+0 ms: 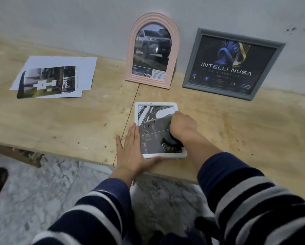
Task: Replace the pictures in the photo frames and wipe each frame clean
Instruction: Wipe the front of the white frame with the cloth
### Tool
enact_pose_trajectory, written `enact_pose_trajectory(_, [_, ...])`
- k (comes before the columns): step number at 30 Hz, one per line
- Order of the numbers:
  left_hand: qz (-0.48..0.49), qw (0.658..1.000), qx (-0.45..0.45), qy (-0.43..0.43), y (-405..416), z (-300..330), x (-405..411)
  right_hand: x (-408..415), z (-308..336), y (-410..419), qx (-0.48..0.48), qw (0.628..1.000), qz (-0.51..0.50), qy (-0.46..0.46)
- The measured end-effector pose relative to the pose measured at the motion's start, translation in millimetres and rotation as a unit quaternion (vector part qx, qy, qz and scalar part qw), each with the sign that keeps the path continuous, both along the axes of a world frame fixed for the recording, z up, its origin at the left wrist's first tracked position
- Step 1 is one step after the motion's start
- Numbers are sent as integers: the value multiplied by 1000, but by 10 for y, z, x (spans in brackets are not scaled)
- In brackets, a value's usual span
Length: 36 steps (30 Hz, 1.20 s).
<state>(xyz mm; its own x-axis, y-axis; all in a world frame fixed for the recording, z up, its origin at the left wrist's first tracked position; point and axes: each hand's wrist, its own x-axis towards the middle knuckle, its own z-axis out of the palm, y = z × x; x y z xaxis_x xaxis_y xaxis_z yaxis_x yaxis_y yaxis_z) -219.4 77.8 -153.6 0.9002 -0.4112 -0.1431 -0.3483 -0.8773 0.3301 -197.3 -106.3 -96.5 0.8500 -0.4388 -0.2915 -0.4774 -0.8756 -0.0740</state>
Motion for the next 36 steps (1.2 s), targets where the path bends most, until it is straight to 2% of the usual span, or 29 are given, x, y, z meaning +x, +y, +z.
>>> enact_pose_trajectory(7, [-8, 1000, -8, -7, 17, 27, -15, -522, -36, 117, 15, 999, 30, 1])
enact_pose_trajectory(12, [-12, 1000, -13, 2, 17, 17, 4, -419, 138, -27, 144, 988, -17, 56])
enact_pose_trajectory(14, [-15, 1000, -14, 2, 27, 4, 5, -284, 198, -32, 172, 984, -35, 15])
enact_pose_trajectory(16, [-17, 1000, -14, -4, 33, -12, 12, -106, 214, -21, 187, 977, -76, -70])
enact_pose_trajectory(18, [-17, 1000, -22, -5, 33, -24, 16, 56, 198, 5, 191, 961, -122, -157])
enact_pose_trajectory(20, [-7, 999, -40, 1, 32, -34, 16, 216, 133, 47, 209, 946, -143, -201])
enact_pose_trajectory(23, [3, 998, -58, 4, 27, -49, 21, 383, -72, 166, 206, 960, -93, -164])
enact_pose_trajectory(27, [-9, 998, -68, 1, 17, -59, 37, 404, -266, 305, 91, 989, 26, -112])
enact_pose_trajectory(33, [-16, 999, -48, 9, 38, -46, 37, 244, -205, 287, 133, 980, 122, -84])
enact_pose_trajectory(36, [-10, 999, -49, 12, 31, -27, 24, 92, -204, 327, 142, 976, 138, -89])
